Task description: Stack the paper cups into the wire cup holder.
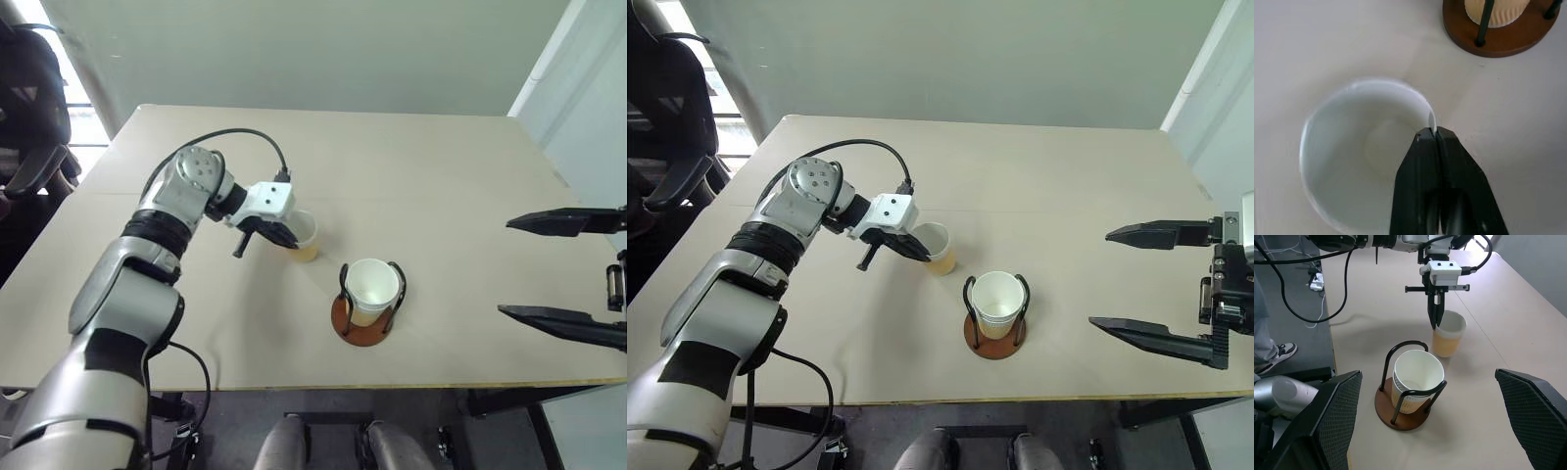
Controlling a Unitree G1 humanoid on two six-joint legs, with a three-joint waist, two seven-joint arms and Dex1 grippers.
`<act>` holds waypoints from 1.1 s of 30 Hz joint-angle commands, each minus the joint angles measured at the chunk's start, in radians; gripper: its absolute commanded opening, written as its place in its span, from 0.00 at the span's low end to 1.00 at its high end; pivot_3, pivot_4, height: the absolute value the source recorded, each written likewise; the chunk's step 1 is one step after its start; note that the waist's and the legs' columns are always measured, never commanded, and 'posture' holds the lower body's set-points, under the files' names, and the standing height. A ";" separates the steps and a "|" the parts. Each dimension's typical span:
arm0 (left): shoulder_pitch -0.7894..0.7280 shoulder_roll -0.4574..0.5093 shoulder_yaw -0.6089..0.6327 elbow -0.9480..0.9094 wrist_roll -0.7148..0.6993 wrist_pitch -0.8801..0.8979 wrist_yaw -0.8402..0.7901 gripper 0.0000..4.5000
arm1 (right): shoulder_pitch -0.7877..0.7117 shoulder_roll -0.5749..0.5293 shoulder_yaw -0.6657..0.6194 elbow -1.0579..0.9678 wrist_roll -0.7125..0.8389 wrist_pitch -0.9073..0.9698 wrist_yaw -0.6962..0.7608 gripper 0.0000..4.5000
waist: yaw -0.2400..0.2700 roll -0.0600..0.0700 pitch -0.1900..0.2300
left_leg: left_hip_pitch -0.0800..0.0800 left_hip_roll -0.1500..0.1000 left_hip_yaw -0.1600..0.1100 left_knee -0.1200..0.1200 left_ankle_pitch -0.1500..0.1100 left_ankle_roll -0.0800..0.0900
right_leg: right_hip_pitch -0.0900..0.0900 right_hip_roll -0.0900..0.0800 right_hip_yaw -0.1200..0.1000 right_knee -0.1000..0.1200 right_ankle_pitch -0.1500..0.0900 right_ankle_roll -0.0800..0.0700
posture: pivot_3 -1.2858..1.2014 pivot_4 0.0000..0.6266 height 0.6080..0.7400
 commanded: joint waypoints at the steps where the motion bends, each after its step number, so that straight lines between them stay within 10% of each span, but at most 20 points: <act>1: -0.004 0.001 0.037 0.018 0.044 -0.022 -0.034 0.01 | -0.009 -0.014 -0.032 -0.001 -0.002 -0.005 0.001 1.00 | 0.000 0.000 0.000 | 0.000 0.000 0.000 0.000 0.000 0.000 | 0.000 0.000 0.000 0.000 0.000 0.000 | 0.52 0.24 1.00; 9: -0.054 0.021 0.079 -0.011 0.013 0.004 -0.034 0.01 | -0.013 -0.019 -0.022 0.015 -0.018 -0.014 0.014 1.00 | 0.000 0.000 0.000 | 0.000 0.000 0.000 0.000 0.000 0.000 | 0.000 0.000 0.000 0.000 0.000 0.000 | 0.52 0.24 1.00; 24: -0.222 0.354 -0.322 -0.820 -0.782 0.214 -0.034 0.01 | 0.103 -0.017 -0.191 0.030 -0.152 0.036 0.175 1.00 | -0.001 0.004 -0.002 | 0.001 0.000 0.008 -0.001 -0.002 0.003 | -0.001 -0.004 0.000 -0.001 -0.003 0.000 | 0.52 0.24 1.00; 33: -0.311 0.296 -0.502 -0.746 -0.795 0.092 -0.034 0.01 | 0.118 -0.004 -0.275 -0.030 -0.121 0.104 0.151 1.00 | -0.003 0.006 -0.001 | 0.002 0.000 0.014 0.000 -0.004 0.006 | -0.001 -0.007 0.001 0.000 -0.003 -0.004 | 0.52 0.24 1.00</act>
